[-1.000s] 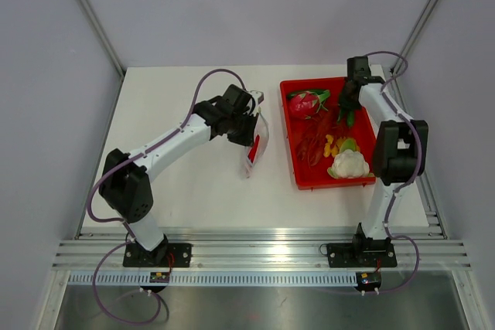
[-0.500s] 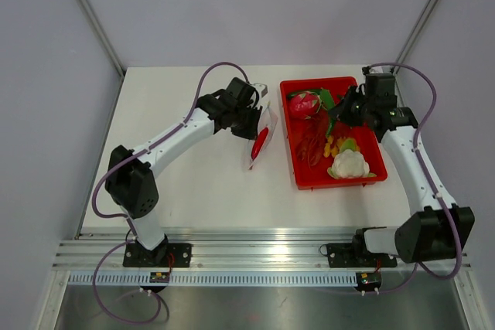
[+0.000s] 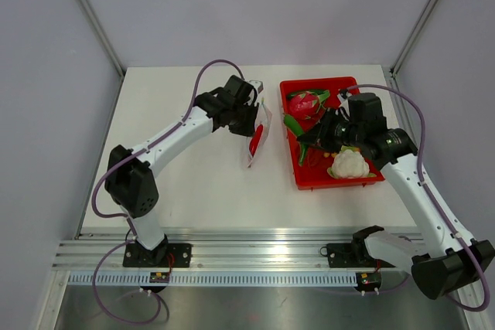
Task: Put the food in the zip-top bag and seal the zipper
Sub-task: Place the fake vegetable in the zipper food storage bag.
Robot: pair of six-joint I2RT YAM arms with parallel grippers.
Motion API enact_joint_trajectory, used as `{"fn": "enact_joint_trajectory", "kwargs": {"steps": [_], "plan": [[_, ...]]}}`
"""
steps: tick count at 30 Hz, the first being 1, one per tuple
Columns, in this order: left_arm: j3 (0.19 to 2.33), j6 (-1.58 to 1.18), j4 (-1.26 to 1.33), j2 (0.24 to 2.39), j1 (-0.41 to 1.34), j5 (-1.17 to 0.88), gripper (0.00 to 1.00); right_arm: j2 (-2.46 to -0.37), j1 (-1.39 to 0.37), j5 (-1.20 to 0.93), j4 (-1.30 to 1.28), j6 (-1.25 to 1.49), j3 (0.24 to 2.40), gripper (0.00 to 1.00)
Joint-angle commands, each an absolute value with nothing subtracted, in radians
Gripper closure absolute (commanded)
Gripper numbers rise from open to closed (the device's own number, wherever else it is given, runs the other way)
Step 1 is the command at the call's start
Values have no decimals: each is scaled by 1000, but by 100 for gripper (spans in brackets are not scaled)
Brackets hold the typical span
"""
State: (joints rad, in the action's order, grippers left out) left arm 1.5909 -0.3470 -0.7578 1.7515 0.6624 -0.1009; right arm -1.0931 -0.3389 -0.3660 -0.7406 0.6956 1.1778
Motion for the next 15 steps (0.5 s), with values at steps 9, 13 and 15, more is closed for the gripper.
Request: {"fn": "enact_joint_trajectory", "kwargs": {"steps": [9,13,15], "plan": [[1623,-391,-718,1772,658,-78,100,-1170,-423,-457,-642,879,1210,100],[1621,-391,-719,1769,658,-71,100,-1227,-460,-442,-586,931,1215,100],[1621,-391,-721,1770,658,-71,100,-1244,-472,-448,-536,952,1206,100]]}}
